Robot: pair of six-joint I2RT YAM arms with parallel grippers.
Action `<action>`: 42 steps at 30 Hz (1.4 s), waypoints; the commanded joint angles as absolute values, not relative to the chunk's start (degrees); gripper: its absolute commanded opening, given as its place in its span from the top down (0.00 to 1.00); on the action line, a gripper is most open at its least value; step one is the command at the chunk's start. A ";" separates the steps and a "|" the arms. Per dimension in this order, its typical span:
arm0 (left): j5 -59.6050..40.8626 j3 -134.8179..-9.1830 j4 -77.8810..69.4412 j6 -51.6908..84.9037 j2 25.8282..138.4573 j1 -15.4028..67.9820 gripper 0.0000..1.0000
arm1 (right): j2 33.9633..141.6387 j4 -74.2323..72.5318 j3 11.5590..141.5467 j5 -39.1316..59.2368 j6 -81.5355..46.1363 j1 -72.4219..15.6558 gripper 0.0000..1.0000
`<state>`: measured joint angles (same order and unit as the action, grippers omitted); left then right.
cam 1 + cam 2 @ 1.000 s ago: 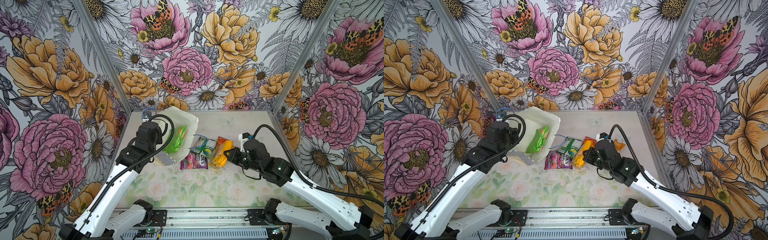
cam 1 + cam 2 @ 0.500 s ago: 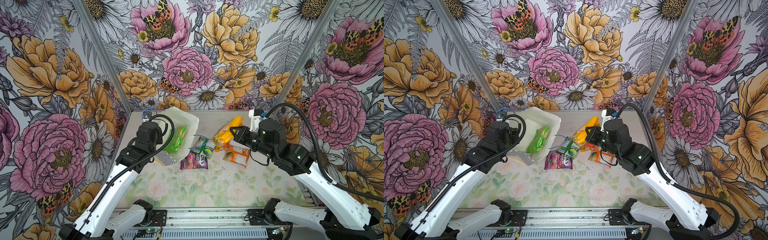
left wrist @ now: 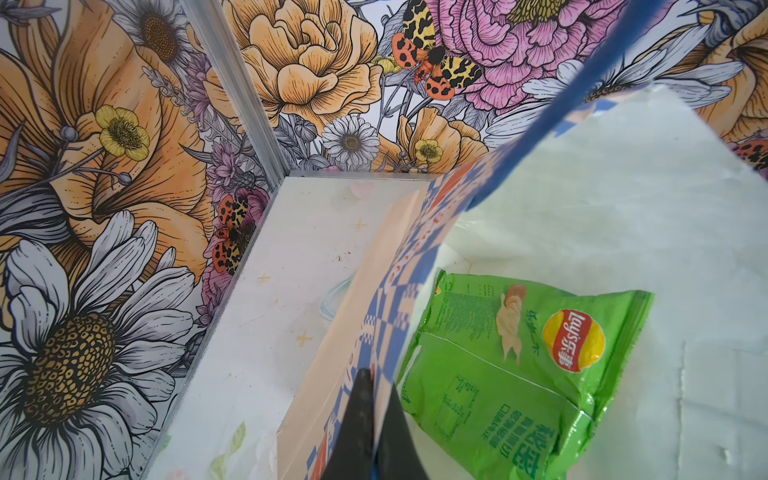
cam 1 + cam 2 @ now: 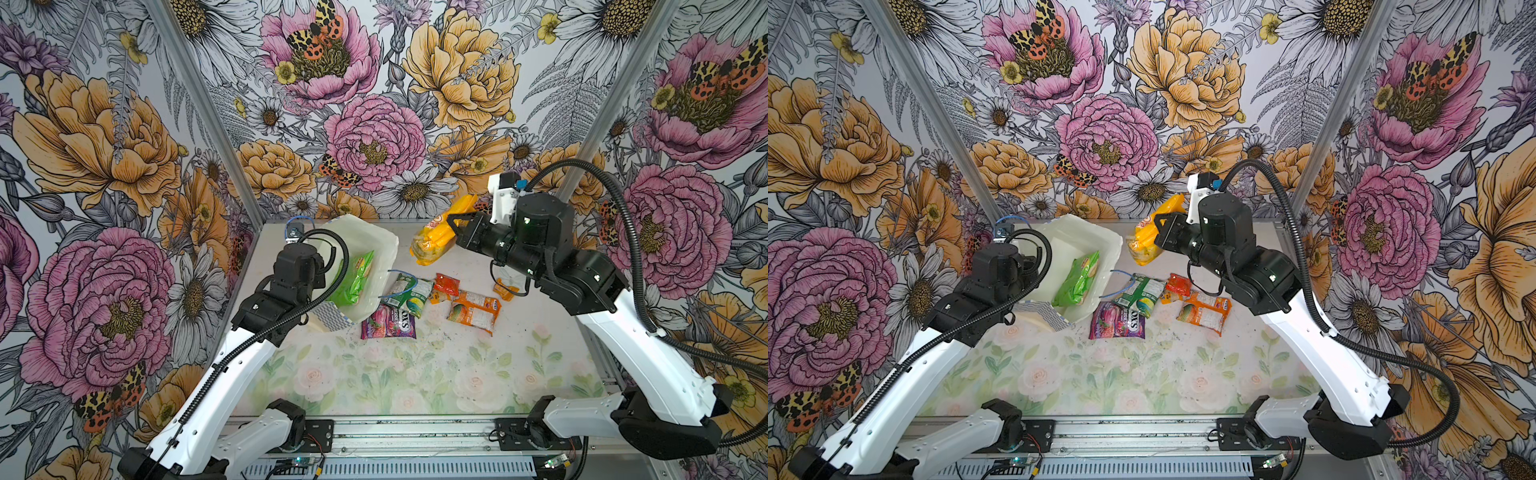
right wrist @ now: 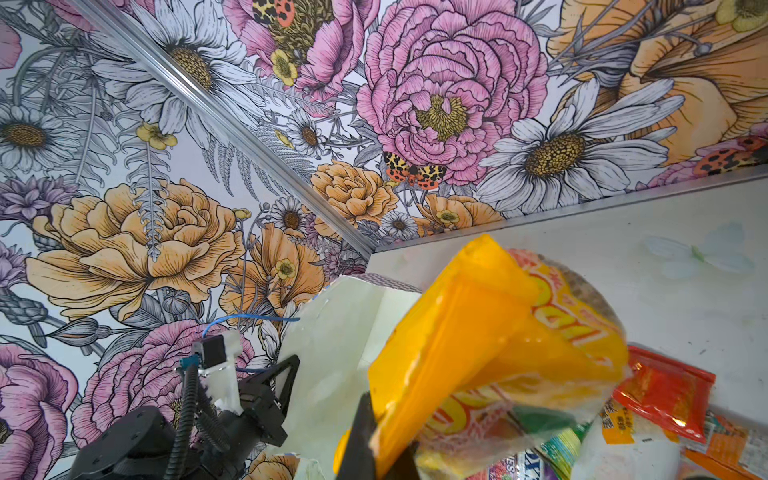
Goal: Place the snacks into the paper bag
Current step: 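Lift the yellow candy bag with the right gripper and swing it up, then carry the yellow candy bag over the paper bag and lower it inside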
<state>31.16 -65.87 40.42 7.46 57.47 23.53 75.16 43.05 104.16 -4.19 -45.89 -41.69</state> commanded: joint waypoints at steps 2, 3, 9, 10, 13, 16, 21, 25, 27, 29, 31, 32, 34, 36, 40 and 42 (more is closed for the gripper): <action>30.40 -65.21 38.58 7.38 57.07 24.08 1.00 | 77.24 37.79 110.68 -1.36 -44.18 -42.68 1.00; 30.37 -65.19 38.58 7.37 57.05 24.03 1.00 | 77.84 37.79 111.57 -1.03 -44.43 -43.13 1.00; 30.32 -65.21 38.58 7.31 57.38 23.91 1.00 | 83.51 36.48 117.07 -0.39 -44.32 -49.46 1.00; 30.20 -65.22 38.67 7.23 57.56 23.91 1.00 | 84.40 35.99 117.63 0.02 -44.53 -50.01 1.00; 30.00 -65.31 38.76 7.21 57.68 23.90 1.00 | 87.55 35.09 119.84 1.91 -44.99 -51.54 1.00; 29.84 -65.29 38.76 7.31 57.40 23.75 1.00 | 90.53 34.35 121.36 3.96 -45.89 -52.42 1.00; 25.03 -65.35 38.41 8.08 57.53 22.04 1.00 | 94.38 32.14 121.56 7.85 -47.17 -53.02 1.00; 23.52 -65.39 38.23 8.45 57.61 21.11 1.00 | 96.49 29.86 120.70 9.68 -47.58 -53.06 1.00; 23.20 -65.22 37.96 8.61 57.27 20.84 1.00 | 97.68 28.72 120.56 10.64 -47.72 -53.05 1.00; 23.12 -65.21 37.74 8.70 56.85 20.68 1.00 | 98.72 28.11 120.38 11.05 -47.98 -53.00 1.00; 22.95 -65.01 37.44 8.63 56.44 20.50 1.00 | 99.79 27.38 120.27 11.71 -48.16 -53.05 1.00; 22.78 -64.90 37.29 8.66 56.26 20.43 1.00 | 100.32 26.88 120.27 12.01 -48.17 -53.00 1.00; 22.59 -64.85 37.09 8.70 55.88 20.21 1.00 | 101.21 25.98 120.32 12.41 -48.01 -53.02 1.00; 22.37 -64.79 36.99 8.70 55.59 20.00 1.00 | 102.17 25.25 120.31 12.61 -47.74 -52.93 1.00; 21.72 -64.66 36.67 8.92 55.11 19.10 1.00 | 103.33 23.34 119.54 12.66 -47.39 -52.95 1.00; 21.45 -64.49 36.49 9.05 54.86 18.74 1.00 | 103.89 21.35 118.53 13.26 -48.10 -52.93 1.00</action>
<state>23.07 -65.23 39.35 7.55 56.10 19.53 104.42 31.77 118.21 11.68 -47.99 -52.93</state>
